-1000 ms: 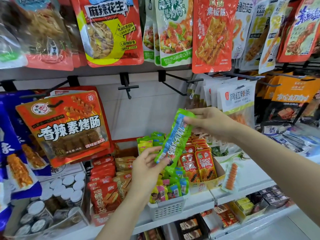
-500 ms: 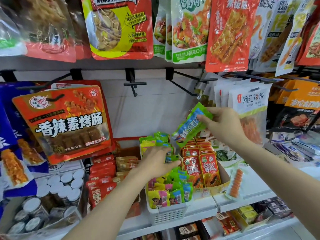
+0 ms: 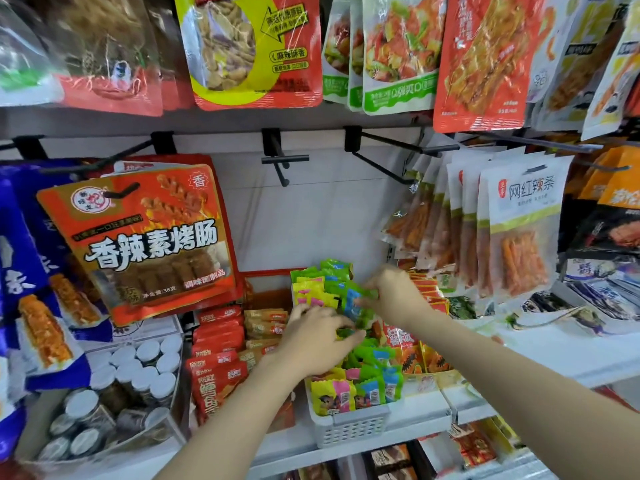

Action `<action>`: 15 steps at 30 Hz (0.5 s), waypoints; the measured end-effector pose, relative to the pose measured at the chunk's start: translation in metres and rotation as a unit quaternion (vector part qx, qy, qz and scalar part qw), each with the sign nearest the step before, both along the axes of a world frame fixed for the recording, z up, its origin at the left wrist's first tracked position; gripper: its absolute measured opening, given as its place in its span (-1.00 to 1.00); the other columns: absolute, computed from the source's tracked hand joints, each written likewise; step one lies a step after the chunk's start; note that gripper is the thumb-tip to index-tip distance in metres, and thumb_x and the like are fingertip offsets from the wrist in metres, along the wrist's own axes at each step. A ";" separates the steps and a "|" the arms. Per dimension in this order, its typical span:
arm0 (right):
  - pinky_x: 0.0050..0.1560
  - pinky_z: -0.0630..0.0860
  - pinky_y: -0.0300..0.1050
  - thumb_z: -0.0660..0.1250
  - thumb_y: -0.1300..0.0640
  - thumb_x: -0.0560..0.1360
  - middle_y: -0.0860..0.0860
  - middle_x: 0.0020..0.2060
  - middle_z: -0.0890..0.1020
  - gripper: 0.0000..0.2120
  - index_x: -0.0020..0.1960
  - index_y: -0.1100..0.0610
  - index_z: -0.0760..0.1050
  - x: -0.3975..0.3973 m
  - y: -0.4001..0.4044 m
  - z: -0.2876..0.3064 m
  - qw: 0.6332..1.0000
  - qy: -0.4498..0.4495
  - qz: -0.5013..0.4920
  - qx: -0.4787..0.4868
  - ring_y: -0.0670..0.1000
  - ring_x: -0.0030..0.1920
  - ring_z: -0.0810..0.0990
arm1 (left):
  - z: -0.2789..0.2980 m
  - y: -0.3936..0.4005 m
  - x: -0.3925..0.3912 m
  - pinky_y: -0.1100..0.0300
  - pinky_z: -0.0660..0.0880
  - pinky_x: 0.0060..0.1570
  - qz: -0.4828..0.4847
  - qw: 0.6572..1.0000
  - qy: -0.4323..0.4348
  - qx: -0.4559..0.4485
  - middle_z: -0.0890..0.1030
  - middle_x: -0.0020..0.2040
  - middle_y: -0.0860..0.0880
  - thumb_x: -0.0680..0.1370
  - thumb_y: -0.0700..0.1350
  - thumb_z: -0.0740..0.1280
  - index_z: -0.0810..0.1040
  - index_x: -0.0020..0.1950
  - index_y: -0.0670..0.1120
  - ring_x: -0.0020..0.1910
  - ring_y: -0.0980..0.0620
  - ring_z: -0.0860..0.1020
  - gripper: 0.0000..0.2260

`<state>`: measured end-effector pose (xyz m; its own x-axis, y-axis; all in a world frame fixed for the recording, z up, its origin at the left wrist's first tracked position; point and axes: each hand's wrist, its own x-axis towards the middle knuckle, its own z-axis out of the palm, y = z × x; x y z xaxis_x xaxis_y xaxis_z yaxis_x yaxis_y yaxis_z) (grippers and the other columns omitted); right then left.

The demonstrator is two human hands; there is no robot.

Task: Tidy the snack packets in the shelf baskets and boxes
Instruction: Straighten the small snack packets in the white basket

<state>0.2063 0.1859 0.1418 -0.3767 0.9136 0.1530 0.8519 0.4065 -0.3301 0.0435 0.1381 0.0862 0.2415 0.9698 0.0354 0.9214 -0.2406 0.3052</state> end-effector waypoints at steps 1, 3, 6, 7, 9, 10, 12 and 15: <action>0.08 0.46 -0.05 0.41 -0.06 0.50 0.11 -0.03 0.60 -0.76 0.03 0.09 0.65 -0.002 0.000 -0.003 0.999 -0.044 -0.004 -0.008 0.13 0.06 0.55 | -0.001 -0.001 -0.001 -0.02 0.02 0.43 0.002 1.000 -0.003 0.004 0.52 0.22 0.06 0.56 0.37 0.03 0.54 0.28 0.19 0.33 0.03 0.38 -0.52; 0.07 0.43 -0.06 0.41 -0.12 0.48 -0.04 -0.10 0.63 -0.84 -0.05 -0.05 0.64 -0.001 0.004 -0.001 0.998 -0.066 -0.019 -0.017 0.10 0.04 0.55 | -0.002 -0.002 -0.003 0.00 -0.01 0.44 0.005 1.000 -0.021 0.009 0.43 0.24 0.07 0.55 0.38 0.04 0.54 0.28 0.20 0.31 0.01 0.34 -0.52; 0.05 0.53 -0.10 0.54 -0.08 0.36 -0.08 -0.12 0.71 -0.81 -0.07 -0.05 0.68 0.000 0.009 0.009 0.999 -0.002 -0.028 -0.031 0.00 -0.03 0.64 | -0.005 -0.002 -0.005 -0.06 -0.01 0.47 -0.004 0.999 -0.026 0.038 0.20 0.41 0.07 0.55 0.37 0.06 0.55 0.26 0.19 0.36 -0.03 0.31 -0.52; 0.08 0.53 -0.09 0.55 -0.08 0.35 -0.06 -0.10 0.72 -0.77 -0.05 -0.02 0.69 -0.003 0.010 0.009 0.999 -0.011 -0.032 -0.026 -0.01 -0.02 0.65 | -0.006 -0.002 -0.005 -0.08 0.00 0.47 -0.012 0.998 -0.021 0.058 0.12 0.48 0.09 0.56 0.35 0.07 0.56 0.26 0.17 0.43 -0.02 0.23 -0.54; 0.17 0.48 -0.05 0.51 -0.08 0.39 -0.06 -0.09 0.71 -0.83 -0.06 -0.06 0.69 -0.014 0.010 0.001 0.998 -0.055 -0.034 -0.023 0.02 0.04 0.63 | -0.009 -0.001 -0.004 -0.09 -0.04 0.49 -0.028 0.996 -0.017 0.086 0.01 0.57 0.09 0.58 0.31 0.07 0.56 0.27 0.14 0.53 0.03 0.01 -0.56; 0.21 0.44 -0.03 0.47 -0.07 0.42 -0.05 -0.08 0.71 -0.88 -0.08 -0.07 0.68 -0.019 0.011 -0.004 0.996 -0.076 -0.028 -0.032 0.04 0.06 0.62 | -0.009 0.000 -0.004 -0.06 -0.10 0.51 -0.035 0.995 -0.017 0.091 0.02 0.59 0.07 0.59 0.28 0.07 0.55 0.28 0.12 0.55 0.05 -0.02 -0.56; 0.18 0.48 -0.04 0.41 -0.08 0.47 0.00 -0.14 0.72 -0.86 -0.17 -0.04 0.67 -0.018 0.015 -0.003 0.993 -0.084 -0.001 -0.081 0.03 0.00 0.65 | -0.009 0.001 -0.004 0.01 -0.20 0.52 -0.043 0.995 -0.021 0.085 0.16 0.56 0.05 0.61 0.25 0.04 0.54 0.29 0.10 0.54 0.06 0.09 -0.57; 0.00 0.58 -0.04 0.37 0.02 0.53 0.09 -0.12 0.73 -0.76 -0.13 0.15 0.70 -0.002 0.029 0.008 0.995 -0.019 0.004 -0.093 0.04 -0.08 0.68 | -0.009 0.001 -0.004 0.03 -0.17 0.52 -0.045 0.995 -0.038 0.084 0.33 0.46 0.09 0.59 0.26 0.03 0.57 0.28 0.09 0.47 0.09 0.23 -0.53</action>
